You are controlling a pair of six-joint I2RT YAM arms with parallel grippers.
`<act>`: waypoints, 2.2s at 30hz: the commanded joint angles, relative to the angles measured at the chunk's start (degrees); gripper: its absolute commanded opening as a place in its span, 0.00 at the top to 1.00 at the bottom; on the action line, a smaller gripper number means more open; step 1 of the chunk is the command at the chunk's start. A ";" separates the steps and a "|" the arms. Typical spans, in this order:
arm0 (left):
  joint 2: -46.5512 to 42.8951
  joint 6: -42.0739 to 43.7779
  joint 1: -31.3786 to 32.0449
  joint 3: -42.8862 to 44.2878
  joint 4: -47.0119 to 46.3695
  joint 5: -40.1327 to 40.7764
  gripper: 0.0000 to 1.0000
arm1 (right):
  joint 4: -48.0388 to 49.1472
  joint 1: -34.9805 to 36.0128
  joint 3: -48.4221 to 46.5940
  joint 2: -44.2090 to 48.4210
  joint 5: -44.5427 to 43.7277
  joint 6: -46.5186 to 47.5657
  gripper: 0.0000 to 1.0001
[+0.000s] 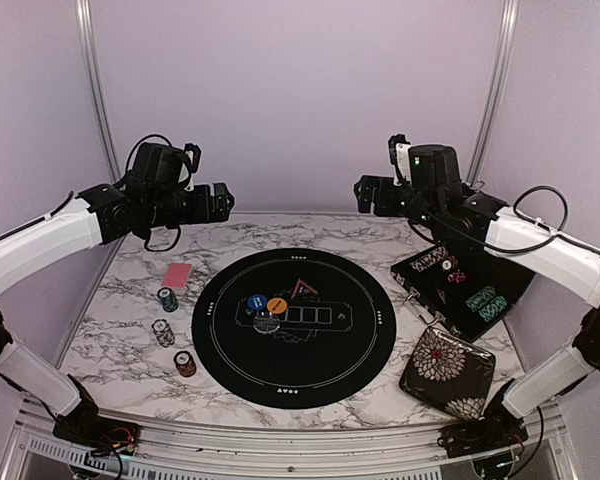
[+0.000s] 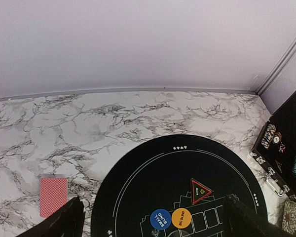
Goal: Distribute texas hold em gaming equipment
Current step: Move the dealer button to the dealer area.
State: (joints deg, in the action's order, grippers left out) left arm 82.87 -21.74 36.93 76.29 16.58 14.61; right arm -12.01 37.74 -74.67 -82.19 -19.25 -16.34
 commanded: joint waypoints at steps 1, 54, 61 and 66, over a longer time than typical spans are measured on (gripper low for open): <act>-2.18 -0.36 -0.61 -1.27 2.18 0.08 0.01 | -3.02 0.05 0.12 -0.72 0.44 -0.79 0.02; -13.35 -2.20 -9.98 -13.80 2.85 -4.56 0.01 | -26.58 21.31 -28.64 -47.35 12.86 -7.42 0.25; -13.47 -2.13 -10.71 -14.14 2.68 -5.32 0.01 | -27.10 21.62 -31.26 -50.00 11.71 -7.56 0.31; -13.93 -2.19 -11.15 -14.80 2.36 -5.67 0.01 | -28.89 22.07 -35.22 -53.26 11.04 -7.09 0.37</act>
State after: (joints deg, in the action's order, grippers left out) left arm 70.67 -24.45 26.39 62.43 18.72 9.85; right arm -38.87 58.96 -106.02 -132.66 -6.85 -23.16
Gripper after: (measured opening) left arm 0.989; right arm 0.658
